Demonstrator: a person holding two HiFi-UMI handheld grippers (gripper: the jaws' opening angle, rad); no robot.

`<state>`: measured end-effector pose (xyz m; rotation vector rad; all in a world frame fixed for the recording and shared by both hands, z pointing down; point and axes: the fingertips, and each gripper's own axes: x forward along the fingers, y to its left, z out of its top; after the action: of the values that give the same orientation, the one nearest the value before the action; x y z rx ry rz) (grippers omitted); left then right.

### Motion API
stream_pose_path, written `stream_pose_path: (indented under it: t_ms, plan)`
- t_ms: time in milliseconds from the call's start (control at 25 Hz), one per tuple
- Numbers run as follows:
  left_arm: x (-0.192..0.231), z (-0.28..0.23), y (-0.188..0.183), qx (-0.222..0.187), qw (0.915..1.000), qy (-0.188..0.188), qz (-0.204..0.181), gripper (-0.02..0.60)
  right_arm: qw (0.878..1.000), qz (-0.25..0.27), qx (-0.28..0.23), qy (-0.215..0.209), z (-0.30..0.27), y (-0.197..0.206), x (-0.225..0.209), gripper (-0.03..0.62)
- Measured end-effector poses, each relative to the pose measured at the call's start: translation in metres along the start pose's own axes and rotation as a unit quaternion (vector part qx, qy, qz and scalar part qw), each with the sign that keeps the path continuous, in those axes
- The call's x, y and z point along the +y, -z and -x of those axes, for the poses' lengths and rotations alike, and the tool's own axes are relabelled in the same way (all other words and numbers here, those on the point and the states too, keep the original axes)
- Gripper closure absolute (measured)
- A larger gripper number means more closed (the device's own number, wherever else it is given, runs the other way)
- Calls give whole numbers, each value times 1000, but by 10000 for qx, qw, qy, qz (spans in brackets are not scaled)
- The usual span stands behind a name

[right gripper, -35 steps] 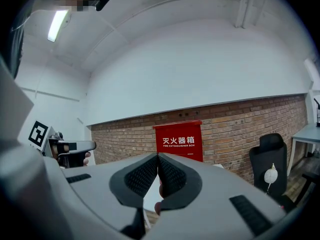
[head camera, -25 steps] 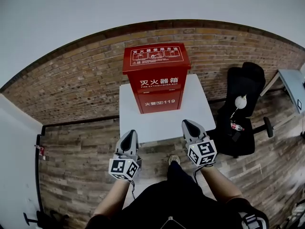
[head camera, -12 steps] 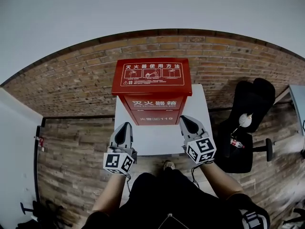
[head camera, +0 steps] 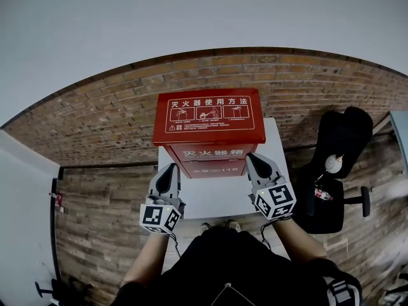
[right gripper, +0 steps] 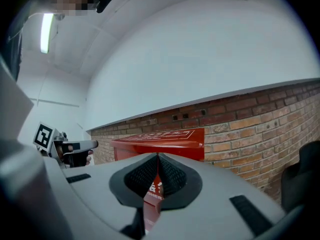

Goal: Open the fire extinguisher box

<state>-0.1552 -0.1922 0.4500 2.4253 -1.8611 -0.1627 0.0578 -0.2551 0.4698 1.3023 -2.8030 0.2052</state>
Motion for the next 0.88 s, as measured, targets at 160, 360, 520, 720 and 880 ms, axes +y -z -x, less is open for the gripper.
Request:
stream_pose_path:
  t_ms: [160, 360, 520, 720, 880]
  plan:
    - [23, -4, -19, -90, 9995, -82, -308, 450, 9972, 640, -136, 366, -2, -24, -12, 557]
    - [58, -13, -22, 25, 9991, -32, -425, 376, 9953, 832, -111, 491, -6, -36, -31, 373]
    - [77, -25, -16, 290, 9977, 232, -566, 336, 9972, 629, 39, 412, -13, -32, -45, 344]
    - [95, -41, -5, 478, 9966, 511, -432, 316, 9986, 412, 283, 179, -22, -18, -49, 336]
    - [103, -49, 3, 523, 9960, 709, -171, 295, 9983, 432, 341, 166, -26, -14, -49, 333]
